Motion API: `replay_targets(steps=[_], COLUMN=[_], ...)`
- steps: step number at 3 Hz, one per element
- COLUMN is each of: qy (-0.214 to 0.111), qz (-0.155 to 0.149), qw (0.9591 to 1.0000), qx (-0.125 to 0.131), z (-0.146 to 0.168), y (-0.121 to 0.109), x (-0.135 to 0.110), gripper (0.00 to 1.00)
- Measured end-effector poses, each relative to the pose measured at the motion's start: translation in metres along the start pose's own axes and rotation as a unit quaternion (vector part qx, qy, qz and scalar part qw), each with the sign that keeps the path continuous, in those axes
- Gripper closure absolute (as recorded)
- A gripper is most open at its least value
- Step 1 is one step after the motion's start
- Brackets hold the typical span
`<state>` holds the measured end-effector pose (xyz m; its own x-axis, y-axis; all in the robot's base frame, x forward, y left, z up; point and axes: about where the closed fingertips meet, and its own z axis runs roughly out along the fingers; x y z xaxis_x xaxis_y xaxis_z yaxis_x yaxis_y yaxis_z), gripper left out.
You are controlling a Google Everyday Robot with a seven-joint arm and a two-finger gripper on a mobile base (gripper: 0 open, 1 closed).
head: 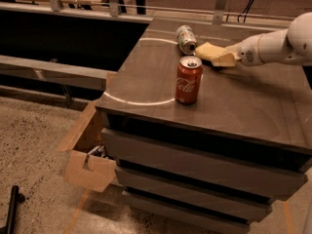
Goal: Move sponge near 7up can
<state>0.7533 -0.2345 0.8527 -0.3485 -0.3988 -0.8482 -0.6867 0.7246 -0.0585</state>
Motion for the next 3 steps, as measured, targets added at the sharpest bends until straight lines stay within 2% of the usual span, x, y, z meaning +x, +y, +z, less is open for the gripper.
replay_targets(steps=[1, 3], qy=[-0.009, -0.017], qz=[0.002, 0.006], qw=[0.9998, 0.9993], qx=[-0.018, -0.033], z=[0.0044, 0.0039], y=[0.0085, 0.013], x=[-0.0058, -0.011], gripper=[0.87, 0.41])
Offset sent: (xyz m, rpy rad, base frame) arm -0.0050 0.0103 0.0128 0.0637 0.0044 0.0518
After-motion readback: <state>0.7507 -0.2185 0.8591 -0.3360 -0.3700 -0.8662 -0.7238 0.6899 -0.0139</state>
